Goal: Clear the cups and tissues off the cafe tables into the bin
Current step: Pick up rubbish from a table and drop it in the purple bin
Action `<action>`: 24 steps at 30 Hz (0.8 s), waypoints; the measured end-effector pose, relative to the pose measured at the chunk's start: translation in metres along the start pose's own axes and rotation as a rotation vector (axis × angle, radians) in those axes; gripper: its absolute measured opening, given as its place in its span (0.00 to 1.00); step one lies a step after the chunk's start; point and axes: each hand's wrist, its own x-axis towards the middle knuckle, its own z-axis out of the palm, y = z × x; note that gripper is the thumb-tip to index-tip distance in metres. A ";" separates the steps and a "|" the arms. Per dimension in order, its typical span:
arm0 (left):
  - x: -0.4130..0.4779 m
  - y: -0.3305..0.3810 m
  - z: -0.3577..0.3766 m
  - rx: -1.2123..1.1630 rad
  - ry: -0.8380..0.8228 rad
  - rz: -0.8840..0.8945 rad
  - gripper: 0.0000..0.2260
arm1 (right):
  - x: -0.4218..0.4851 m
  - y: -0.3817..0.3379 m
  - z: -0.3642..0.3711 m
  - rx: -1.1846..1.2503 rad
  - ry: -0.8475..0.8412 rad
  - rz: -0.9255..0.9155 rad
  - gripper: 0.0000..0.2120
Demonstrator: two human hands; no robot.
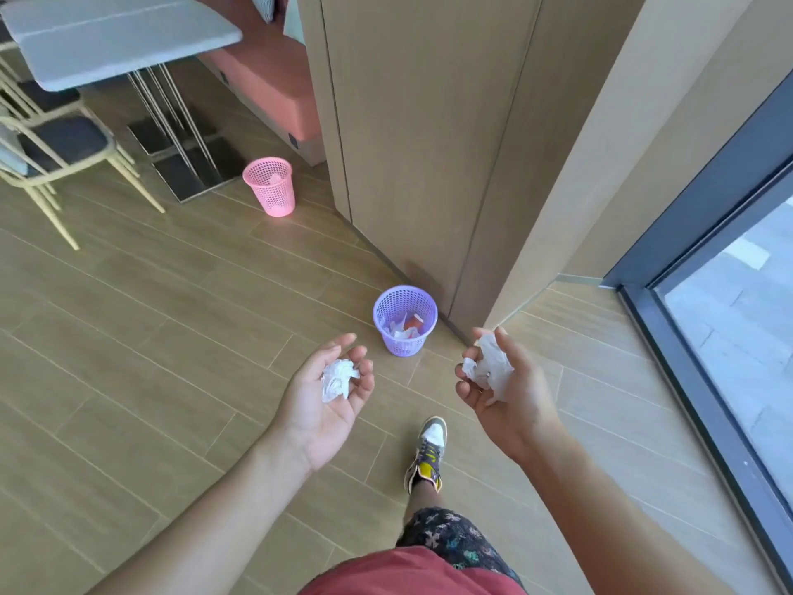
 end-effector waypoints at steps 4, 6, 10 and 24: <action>0.088 0.019 0.046 -0.013 0.063 0.042 0.08 | 0.100 -0.039 0.011 -0.025 -0.015 0.063 0.12; 0.124 0.030 0.068 -0.018 0.093 0.058 0.08 | 0.143 -0.060 0.020 -0.048 -0.021 0.100 0.12; 0.188 0.053 0.102 -0.023 0.112 0.072 0.08 | 0.218 -0.099 0.035 -0.095 -0.031 0.134 0.12; 0.385 0.066 0.114 0.021 0.211 -0.079 0.07 | 0.408 -0.089 0.032 -0.055 0.080 0.236 0.10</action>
